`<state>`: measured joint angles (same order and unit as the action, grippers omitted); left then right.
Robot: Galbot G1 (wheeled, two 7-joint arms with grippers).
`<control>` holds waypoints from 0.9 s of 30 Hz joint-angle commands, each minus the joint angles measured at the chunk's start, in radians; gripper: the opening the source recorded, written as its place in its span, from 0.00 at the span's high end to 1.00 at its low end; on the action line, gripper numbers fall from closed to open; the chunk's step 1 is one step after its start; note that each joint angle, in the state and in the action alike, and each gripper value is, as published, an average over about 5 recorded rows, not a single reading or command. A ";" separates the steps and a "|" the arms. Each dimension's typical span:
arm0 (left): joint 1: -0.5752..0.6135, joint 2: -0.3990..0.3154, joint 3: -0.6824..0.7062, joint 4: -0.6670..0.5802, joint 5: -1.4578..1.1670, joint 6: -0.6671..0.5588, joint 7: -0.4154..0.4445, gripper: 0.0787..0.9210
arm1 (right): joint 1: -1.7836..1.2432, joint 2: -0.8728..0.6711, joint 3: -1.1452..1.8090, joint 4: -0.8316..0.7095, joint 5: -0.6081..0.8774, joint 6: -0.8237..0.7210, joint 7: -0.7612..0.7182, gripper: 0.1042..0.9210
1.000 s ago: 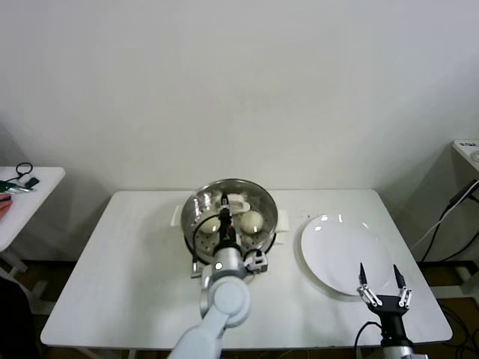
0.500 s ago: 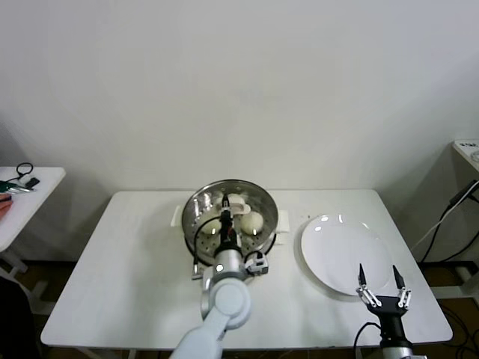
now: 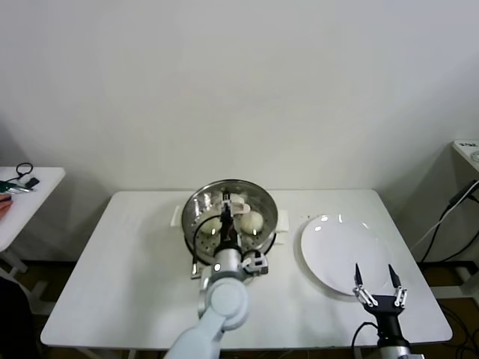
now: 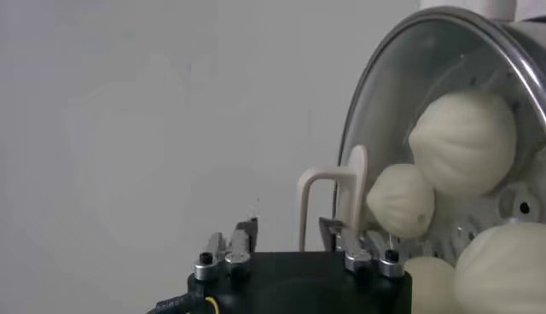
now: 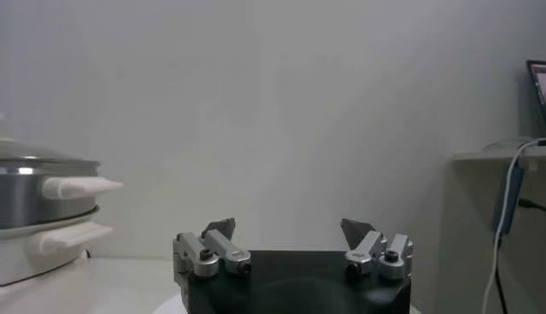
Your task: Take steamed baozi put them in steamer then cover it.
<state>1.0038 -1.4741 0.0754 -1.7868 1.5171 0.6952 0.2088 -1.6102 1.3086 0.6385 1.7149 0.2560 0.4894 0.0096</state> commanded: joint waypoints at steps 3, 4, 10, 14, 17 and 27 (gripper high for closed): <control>0.064 0.106 -0.009 -0.229 -0.176 -0.007 0.003 0.36 | -0.001 -0.005 -0.016 0.008 0.013 -0.035 0.003 0.12; 0.076 0.120 -0.020 -0.250 -0.205 -0.019 -0.016 0.32 | -0.003 -0.006 -0.021 0.010 0.024 -0.043 0.013 0.12; 0.168 0.197 -0.161 -0.335 -0.515 -0.213 -0.203 0.14 | -0.026 -0.049 -0.061 0.039 0.081 -0.067 0.070 0.12; 0.233 0.219 -0.305 -0.370 -0.789 -0.335 -0.313 0.12 | -0.027 -0.065 -0.078 0.049 0.082 -0.059 0.084 0.12; 0.302 0.217 -0.454 -0.395 -0.993 -0.444 -0.347 0.12 | -0.022 -0.061 -0.079 0.054 0.065 -0.061 0.089 0.12; 0.589 0.297 -0.763 -0.279 -1.508 -0.767 -0.359 0.12 | -0.010 -0.074 -0.079 0.024 0.063 -0.060 0.094 0.12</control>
<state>1.3121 -1.2649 -0.3462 -2.1212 0.6424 0.2909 -0.0564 -1.6253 1.2516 0.5717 1.7598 0.3150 0.4345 0.0837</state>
